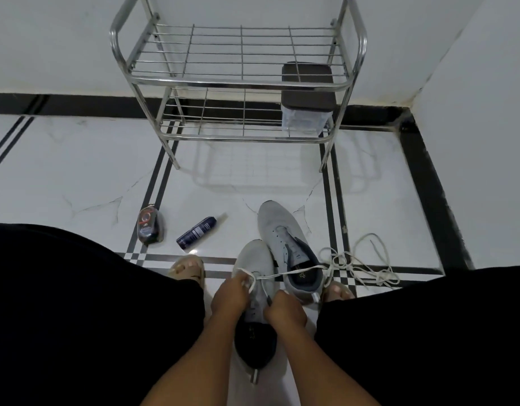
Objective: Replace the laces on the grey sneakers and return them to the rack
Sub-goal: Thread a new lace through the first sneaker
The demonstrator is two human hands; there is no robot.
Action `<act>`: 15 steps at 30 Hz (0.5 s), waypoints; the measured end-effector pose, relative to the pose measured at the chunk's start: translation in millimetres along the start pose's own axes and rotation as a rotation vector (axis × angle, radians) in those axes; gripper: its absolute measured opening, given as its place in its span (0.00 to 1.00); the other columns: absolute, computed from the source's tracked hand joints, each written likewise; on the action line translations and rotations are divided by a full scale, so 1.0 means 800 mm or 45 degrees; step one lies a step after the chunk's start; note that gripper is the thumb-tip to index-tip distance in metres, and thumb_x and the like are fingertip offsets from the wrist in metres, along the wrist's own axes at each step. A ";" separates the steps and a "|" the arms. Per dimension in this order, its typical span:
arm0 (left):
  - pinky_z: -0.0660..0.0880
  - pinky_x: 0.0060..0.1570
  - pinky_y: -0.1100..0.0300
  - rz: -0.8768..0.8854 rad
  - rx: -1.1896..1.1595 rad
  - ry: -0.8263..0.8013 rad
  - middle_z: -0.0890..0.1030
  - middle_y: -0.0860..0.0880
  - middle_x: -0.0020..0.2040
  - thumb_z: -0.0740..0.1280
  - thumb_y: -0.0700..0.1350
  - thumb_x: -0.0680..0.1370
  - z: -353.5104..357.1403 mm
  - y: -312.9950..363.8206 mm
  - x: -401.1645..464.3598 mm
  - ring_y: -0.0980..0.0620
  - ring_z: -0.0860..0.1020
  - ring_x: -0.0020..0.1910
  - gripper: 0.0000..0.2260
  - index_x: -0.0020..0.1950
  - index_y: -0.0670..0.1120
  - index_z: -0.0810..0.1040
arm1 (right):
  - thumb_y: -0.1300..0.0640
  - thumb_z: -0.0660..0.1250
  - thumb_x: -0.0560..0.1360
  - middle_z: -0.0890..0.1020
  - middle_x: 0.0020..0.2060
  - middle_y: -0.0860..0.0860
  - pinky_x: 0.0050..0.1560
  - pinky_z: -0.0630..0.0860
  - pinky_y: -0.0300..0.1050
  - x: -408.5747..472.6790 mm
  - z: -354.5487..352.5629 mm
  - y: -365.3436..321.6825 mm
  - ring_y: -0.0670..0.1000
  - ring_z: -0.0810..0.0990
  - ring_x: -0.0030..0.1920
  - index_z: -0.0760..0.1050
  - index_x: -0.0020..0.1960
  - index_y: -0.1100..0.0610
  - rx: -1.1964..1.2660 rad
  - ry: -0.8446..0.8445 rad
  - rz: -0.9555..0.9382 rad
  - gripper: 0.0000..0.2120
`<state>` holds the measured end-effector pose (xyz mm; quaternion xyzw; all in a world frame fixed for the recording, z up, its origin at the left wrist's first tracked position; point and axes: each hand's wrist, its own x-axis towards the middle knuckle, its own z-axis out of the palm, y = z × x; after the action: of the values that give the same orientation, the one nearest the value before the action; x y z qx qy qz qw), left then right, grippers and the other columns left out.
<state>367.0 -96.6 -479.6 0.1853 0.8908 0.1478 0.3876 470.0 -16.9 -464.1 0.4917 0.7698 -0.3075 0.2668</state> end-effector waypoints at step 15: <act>0.69 0.46 0.55 -0.310 -0.288 0.267 0.78 0.40 0.55 0.58 0.45 0.80 0.000 0.004 0.026 0.40 0.77 0.54 0.10 0.57 0.42 0.72 | 0.57 0.62 0.77 0.76 0.63 0.54 0.57 0.73 0.47 0.002 -0.003 0.004 0.56 0.75 0.64 0.72 0.63 0.55 0.100 -0.048 0.091 0.15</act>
<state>354.4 -84.7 -491.6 0.0151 0.9199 0.2175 0.3261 472.1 -13.5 -464.4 0.5233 0.7338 -0.3369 0.2724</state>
